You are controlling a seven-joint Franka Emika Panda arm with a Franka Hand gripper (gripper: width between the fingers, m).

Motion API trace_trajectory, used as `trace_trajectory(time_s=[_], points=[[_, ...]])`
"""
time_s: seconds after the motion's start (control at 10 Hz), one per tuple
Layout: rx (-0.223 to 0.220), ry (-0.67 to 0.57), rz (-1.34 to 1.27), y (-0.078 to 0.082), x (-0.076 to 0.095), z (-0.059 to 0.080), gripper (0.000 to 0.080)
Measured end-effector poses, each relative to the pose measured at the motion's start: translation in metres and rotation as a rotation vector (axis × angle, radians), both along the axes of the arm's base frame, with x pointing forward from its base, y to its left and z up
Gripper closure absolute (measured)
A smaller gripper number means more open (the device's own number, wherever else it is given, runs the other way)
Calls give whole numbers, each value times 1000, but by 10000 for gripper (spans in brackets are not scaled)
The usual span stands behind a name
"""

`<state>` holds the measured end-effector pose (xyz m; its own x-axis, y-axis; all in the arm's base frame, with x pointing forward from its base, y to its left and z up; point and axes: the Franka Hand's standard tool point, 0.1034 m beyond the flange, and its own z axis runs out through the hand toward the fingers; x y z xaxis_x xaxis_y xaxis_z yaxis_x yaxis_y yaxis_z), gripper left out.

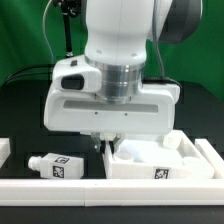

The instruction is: Assemble one leg

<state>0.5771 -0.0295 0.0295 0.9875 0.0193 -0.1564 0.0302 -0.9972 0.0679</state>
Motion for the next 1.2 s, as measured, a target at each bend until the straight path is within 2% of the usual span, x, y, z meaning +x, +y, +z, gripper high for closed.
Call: trace_trajectory(time_s=[0.1,0.3,0.5,0.8,0.9,1.1,1.2], points=[[-3,-4,-1,-1,12,-6,745],[-10,82,-36,5,16,-16,740],[-16,129,-62,8,16,-17,738],[-17,136,-69,9,15,-17,737],[-17,136,-69,9,15,-17,542],[-12,145,-75,9,12,-15,252],[-1,158,-82,13,4,-6,252]])
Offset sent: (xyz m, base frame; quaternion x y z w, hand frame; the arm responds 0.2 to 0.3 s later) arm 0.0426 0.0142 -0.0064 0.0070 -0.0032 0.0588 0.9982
